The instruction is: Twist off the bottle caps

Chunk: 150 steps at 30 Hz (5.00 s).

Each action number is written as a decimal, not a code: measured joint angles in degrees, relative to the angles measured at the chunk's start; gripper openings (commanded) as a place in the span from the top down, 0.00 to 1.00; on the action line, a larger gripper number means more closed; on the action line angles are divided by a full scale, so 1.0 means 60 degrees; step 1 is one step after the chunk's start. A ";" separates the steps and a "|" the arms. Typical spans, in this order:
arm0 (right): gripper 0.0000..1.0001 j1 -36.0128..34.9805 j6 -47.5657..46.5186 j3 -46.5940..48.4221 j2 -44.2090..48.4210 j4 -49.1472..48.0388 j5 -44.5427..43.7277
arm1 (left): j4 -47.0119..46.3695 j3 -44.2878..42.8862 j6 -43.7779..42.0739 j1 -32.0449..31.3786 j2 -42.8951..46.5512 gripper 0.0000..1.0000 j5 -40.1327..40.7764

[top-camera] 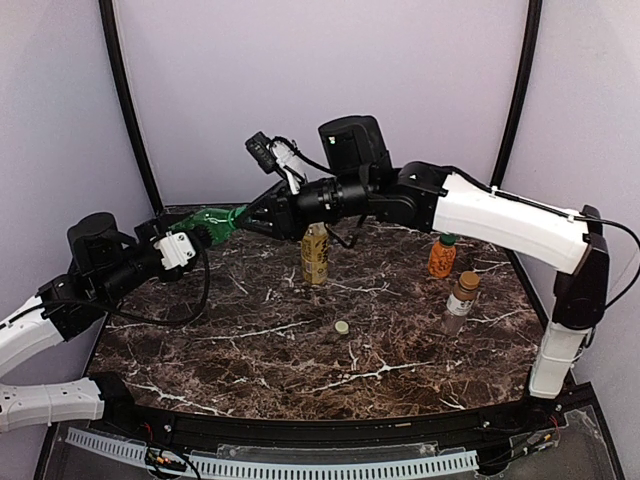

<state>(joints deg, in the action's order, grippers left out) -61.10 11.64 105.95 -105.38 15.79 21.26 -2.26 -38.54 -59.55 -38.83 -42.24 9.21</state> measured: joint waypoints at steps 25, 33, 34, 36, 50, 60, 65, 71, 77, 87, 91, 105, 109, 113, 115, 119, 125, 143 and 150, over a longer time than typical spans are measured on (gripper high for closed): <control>1.00 -0.0769 -0.6739 0.0390 0.1523 0.2911 -0.4098 | 0.2932 -0.0743 0.2361 -0.0109 -0.0011 0.99 -0.2510; 1.00 0.2211 -0.1297 -0.1089 0.1392 0.4976 -0.5235 | 0.2488 -0.0710 0.3716 0.0255 0.0135 0.99 -0.2390; 1.00 0.2313 -0.0911 -0.1388 0.1228 0.5125 -0.5198 | 0.2455 -0.0710 0.3865 0.0295 0.0164 0.99 -0.2412; 1.00 0.2419 -0.0189 -0.2036 0.0794 0.5370 -0.5085 | 0.2430 -0.0710 0.4135 0.0350 0.0215 0.99 -0.2492; 1.00 0.2630 0.1311 -0.3311 -0.1727 0.5315 -0.3759 | 0.2441 -0.0710 0.4641 0.0616 0.0437 0.99 -0.2867; 0.29 0.2652 0.1559 -0.3337 -0.2171 0.5078 -0.3705 | 0.2437 -0.0710 0.4561 0.0616 0.0437 0.99 -0.2892; 0.01 0.2674 0.1545 -0.3085 -0.2153 0.5424 -0.3738 | 0.2444 -0.0710 0.4521 0.0616 0.0437 0.99 -0.3126; 0.03 0.2568 0.0674 -0.2116 -0.0936 0.5657 -0.3792 | 0.2535 -0.0783 0.4630 0.0616 0.0426 0.99 -0.3923; 0.02 0.0936 -0.1898 -0.3093 0.2969 0.1348 -0.2255 | 0.2612 -0.1195 0.5133 0.0616 0.0364 0.99 -0.5045; 0.06 -0.0178 -0.2750 -0.4033 0.2262 -0.6983 0.1781 | 0.2612 -0.1472 0.5508 0.0641 0.0237 0.99 -0.6237; 0.14 -0.0368 -0.2648 -0.3053 0.0892 -0.7060 0.2109 | 0.2612 -0.1501 0.5512 0.0641 0.0215 0.99 -0.6368; 0.39 -0.0623 -0.2728 -0.1344 0.0186 -0.6116 0.2455 | 0.2612 -0.1501 0.5504 0.0641 0.0226 0.99 -0.6422; 0.51 -0.0627 -0.2907 -0.1341 0.0029 -0.5614 0.2433 | 0.2612 -0.1501 0.5501 0.0641 0.0240 0.99 -0.6422; 0.89 -0.0659 -0.2983 -0.1330 -0.0029 -0.5268 0.2393 | 0.2616 -0.1501 0.5515 0.0663 0.0237 0.99 -0.6328; 0.96 -0.0670 -0.3209 -0.1308 -0.0029 -0.5308 0.2240 | 0.2626 -0.1497 0.5708 0.0688 0.0240 0.99 -0.6298; 1.00 -0.0678 -0.3231 -0.1308 -0.0025 -0.5315 0.2157 | 0.2634 -0.1497 0.5719 0.0696 0.0244 0.60 -0.6273; 1.00 -0.0678 -0.3213 -0.1588 0.0270 -0.5031 0.1614 | 0.2590 -0.1435 0.5701 0.0696 0.0299 0.01 -0.6098; 1.00 0.3169 -0.0929 -0.6841 0.3115 -0.4233 -0.4594 | 0.1300 -0.0302 0.6408 0.1311 0.0721 0.01 -0.3406; 1.00 0.3253 -0.0911 -0.7337 0.1606 -0.5563 -0.5129 | 0.1060 0.1231 0.8386 0.3319 0.1184 0.01 -0.0652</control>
<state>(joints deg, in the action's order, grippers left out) -41.58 6.17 61.93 -95.74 -17.58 -9.52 4.10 -31.16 -9.23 -18.92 -35.14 5.30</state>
